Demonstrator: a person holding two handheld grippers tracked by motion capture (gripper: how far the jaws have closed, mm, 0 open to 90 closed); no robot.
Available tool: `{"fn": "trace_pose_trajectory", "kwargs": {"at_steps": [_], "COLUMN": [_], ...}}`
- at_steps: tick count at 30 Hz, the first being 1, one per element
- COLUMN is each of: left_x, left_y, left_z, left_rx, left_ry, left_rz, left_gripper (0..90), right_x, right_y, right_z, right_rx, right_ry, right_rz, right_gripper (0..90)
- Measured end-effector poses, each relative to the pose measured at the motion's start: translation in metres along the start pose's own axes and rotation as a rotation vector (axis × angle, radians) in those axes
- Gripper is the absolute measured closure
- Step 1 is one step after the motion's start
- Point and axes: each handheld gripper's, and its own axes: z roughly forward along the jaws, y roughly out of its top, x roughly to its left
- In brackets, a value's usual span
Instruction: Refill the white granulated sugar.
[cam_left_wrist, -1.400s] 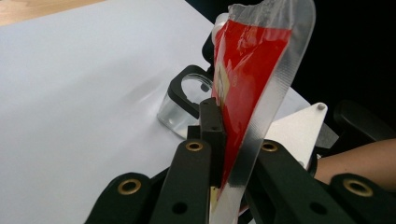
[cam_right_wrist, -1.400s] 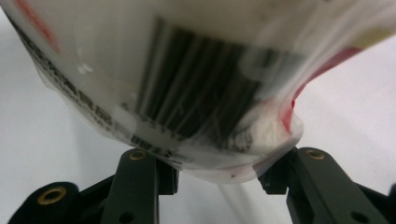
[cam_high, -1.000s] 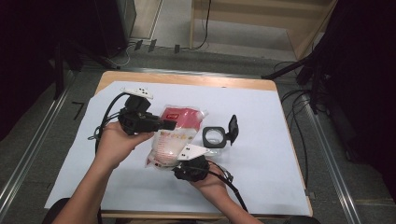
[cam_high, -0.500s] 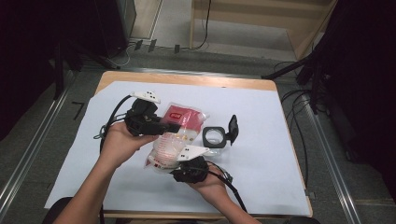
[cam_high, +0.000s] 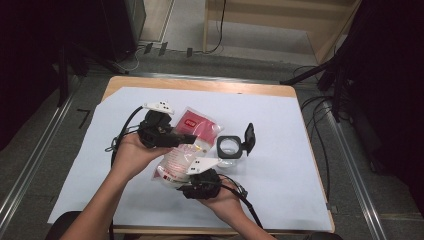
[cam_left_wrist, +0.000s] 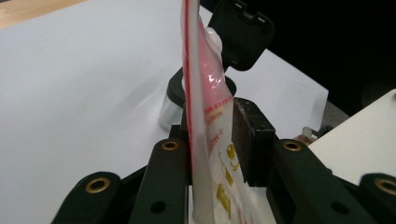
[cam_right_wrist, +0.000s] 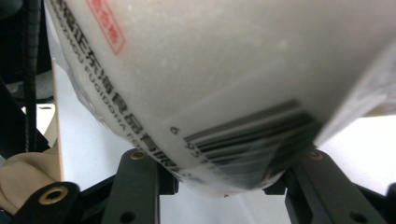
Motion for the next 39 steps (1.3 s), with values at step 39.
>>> {"fn": "trace_pose_trajectory", "kwargs": {"at_steps": [39], "left_x": [-0.005], "left_y": [0.007], "left_z": [0.039], "left_rx": [0.125], "left_ry": [-0.087], "left_rz": [-0.127], "left_gripper": [67.8], "right_x": [0.006], "right_y": [0.004], "right_z": [-0.002], "right_rx": [-0.005], "right_ry": [0.057], "right_rz": [0.048], "right_gripper": [61.8]}}
